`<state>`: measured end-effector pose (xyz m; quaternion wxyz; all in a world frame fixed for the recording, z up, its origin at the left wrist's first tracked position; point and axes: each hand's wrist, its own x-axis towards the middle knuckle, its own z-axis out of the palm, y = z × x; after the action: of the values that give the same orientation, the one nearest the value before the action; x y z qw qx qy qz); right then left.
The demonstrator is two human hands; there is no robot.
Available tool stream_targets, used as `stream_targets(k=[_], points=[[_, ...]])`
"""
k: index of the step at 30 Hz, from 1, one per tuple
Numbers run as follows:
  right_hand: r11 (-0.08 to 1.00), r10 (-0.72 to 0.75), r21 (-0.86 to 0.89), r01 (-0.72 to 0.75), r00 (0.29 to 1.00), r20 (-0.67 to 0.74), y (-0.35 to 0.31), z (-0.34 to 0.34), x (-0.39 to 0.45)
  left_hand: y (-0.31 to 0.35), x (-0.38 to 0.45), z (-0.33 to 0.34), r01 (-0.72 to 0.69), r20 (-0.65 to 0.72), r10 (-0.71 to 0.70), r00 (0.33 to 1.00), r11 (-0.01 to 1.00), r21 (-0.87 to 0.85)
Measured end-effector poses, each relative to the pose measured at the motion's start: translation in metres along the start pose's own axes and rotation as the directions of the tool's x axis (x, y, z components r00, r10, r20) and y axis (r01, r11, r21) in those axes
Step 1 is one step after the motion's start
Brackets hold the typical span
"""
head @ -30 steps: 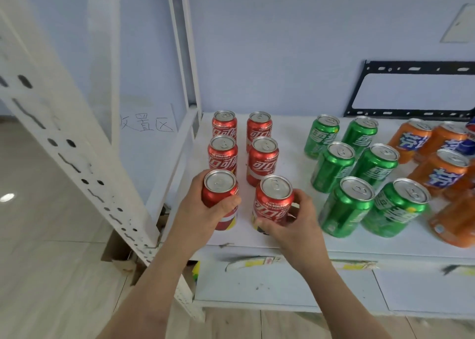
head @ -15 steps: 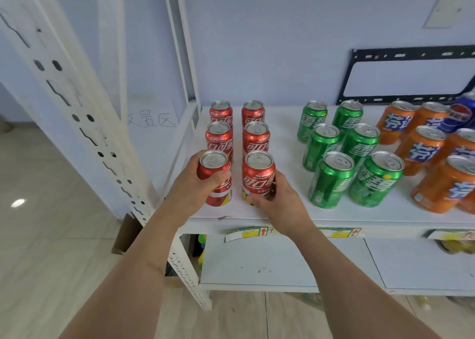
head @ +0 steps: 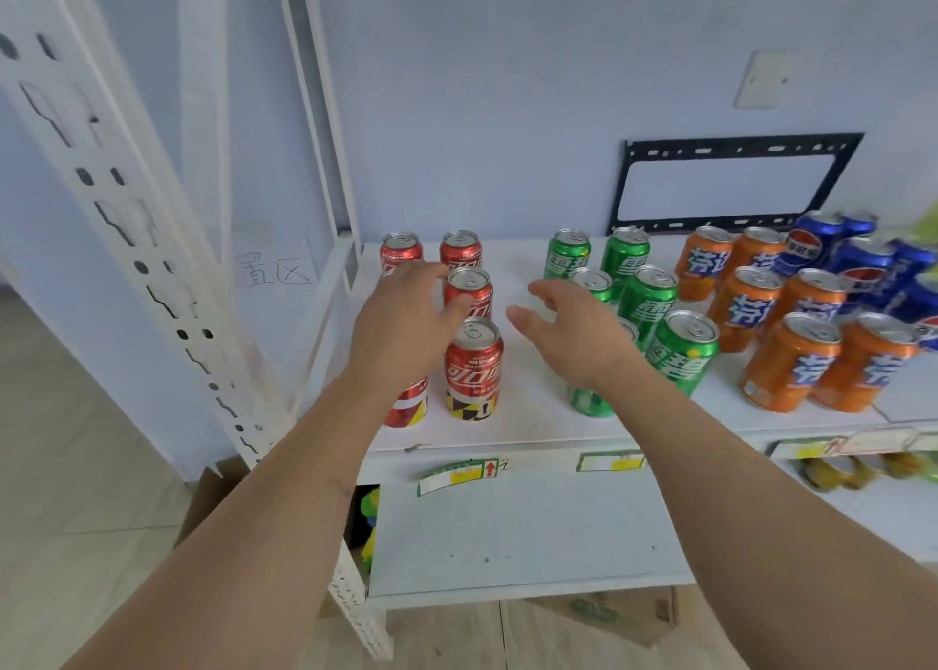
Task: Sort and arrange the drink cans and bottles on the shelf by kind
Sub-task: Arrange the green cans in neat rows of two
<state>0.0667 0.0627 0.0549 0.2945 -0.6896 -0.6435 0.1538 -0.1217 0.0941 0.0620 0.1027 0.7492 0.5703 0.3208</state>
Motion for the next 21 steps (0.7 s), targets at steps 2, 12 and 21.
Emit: stream_targets(k=[2,12,21], points=[[0.995,-0.020,-0.096,0.020,1.000,0.001,0.008,-0.024,0.016,0.020,0.017,0.011,-0.090,0.024,0.088,0.996,0.993,0.078],[0.988,0.100,-0.118,-0.100,0.995,-0.002,0.128,-0.114,0.130,0.109,0.125,0.104,0.090,0.195,-0.048,0.980,0.974,-0.209],[0.986,0.160,0.010,-0.168,0.954,0.252,0.167,-0.104,0.202,0.105,0.174,0.174,0.442,0.368,-0.316,0.874,0.832,-0.335]])
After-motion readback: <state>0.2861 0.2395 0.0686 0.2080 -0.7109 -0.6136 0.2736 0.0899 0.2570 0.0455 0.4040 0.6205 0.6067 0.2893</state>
